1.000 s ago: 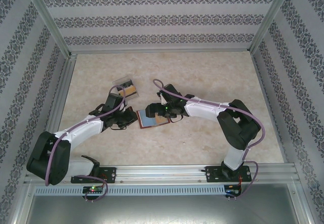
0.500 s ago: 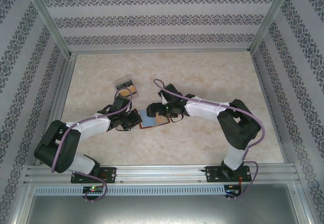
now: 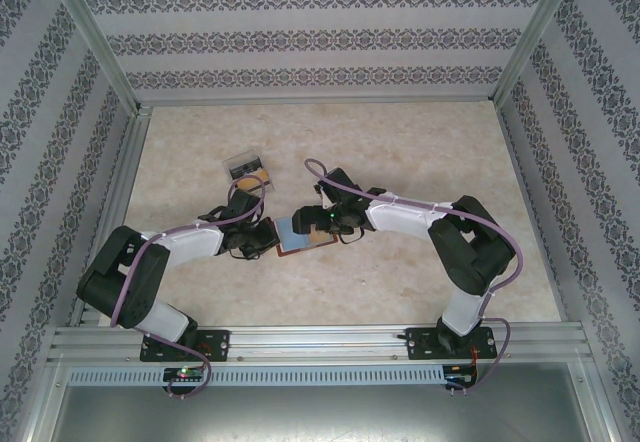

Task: Take the credit cards out of the card holder

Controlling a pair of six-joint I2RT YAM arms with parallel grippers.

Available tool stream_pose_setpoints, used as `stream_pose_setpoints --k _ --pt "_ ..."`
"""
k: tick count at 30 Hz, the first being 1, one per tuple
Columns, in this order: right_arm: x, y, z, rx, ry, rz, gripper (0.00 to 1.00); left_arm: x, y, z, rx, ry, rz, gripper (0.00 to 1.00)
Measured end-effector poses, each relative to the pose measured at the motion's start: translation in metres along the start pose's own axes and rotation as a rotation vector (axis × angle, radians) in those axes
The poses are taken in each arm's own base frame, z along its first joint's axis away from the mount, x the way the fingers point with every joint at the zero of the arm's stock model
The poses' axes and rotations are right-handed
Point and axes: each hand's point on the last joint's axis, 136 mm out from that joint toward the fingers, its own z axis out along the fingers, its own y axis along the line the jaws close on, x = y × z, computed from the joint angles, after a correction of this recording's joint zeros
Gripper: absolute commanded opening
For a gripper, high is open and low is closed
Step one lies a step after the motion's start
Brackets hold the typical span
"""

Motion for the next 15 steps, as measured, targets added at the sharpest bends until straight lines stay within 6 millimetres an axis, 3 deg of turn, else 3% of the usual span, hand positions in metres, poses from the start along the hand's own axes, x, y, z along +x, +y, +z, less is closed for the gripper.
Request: stream_pose_setpoints --k 15 --pt "0.008 -0.007 -0.013 0.034 0.005 -0.005 0.98 -0.004 -0.004 0.003 -0.006 0.005 0.020 0.00"
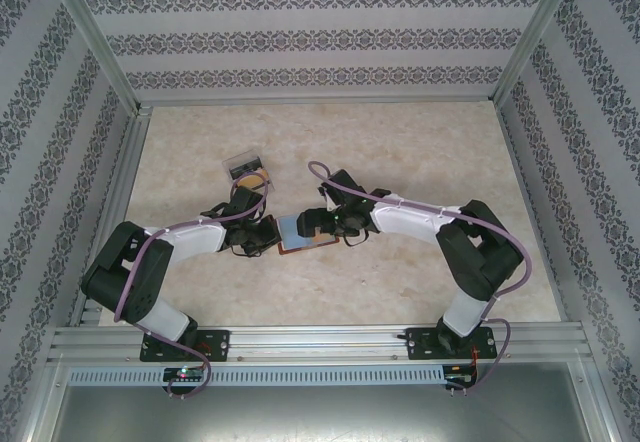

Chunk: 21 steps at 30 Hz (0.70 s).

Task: Take the credit cards out of the card holder

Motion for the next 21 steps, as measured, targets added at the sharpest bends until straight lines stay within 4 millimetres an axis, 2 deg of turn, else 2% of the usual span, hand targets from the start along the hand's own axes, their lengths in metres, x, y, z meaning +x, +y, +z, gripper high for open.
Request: stream_pose_setpoints --k 6,15,21 --pt "0.003 -0.001 -0.001 0.001 0.004 0.001 0.98 0.000 0.000 0.000 -0.005 0.005 -0.002 0.00" --pt "0.005 -0.006 0.013 0.013 0.027 0.011 0.98 0.000 -0.001 0.001 -0.003 0.011 0.001 0.00" --pt "0.005 -0.004 0.014 0.003 0.033 0.016 0.98 0.000 -0.001 0.001 -0.002 0.012 0.001 0.00"
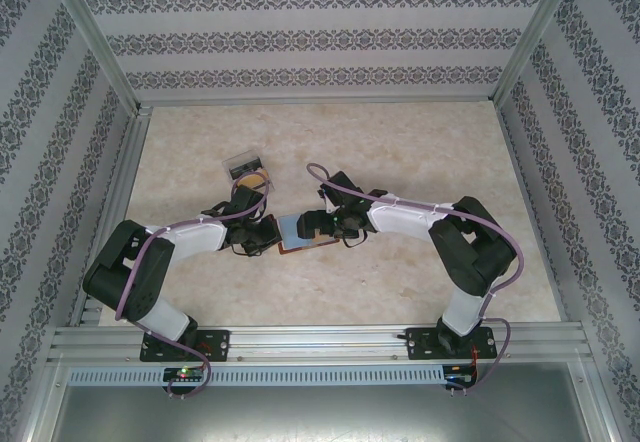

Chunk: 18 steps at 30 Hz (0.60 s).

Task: Take the credit cards out of the card holder

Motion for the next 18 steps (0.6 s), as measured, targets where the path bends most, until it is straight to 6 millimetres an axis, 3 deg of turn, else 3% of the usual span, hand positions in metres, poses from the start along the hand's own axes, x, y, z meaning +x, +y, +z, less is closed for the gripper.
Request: stream_pose_setpoints --k 18 --pt "-0.009 0.005 -0.011 0.006 -0.031 -0.008 0.98 -0.001 -0.002 0.001 0.004 0.007 0.000 0.00"
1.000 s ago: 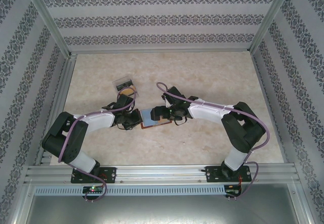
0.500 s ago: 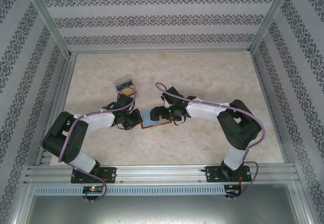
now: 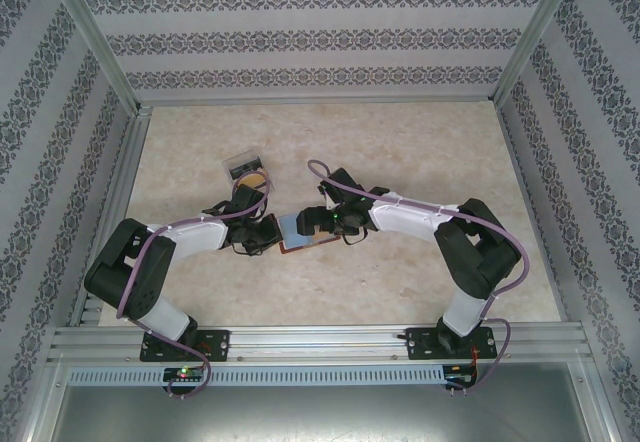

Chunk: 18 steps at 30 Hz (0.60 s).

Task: Take the credit cards out of the card holder

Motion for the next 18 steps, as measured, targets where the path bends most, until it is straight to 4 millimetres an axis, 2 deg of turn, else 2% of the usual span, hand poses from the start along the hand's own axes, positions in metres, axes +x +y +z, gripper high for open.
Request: stream_pose_setpoints --k 18 --pt "-0.0055 -0.0063 -0.0017 0.044 -0.026 0.001 0.98 0.0000 -0.0004 0.0003 0.001 0.002 0.007 0.00"
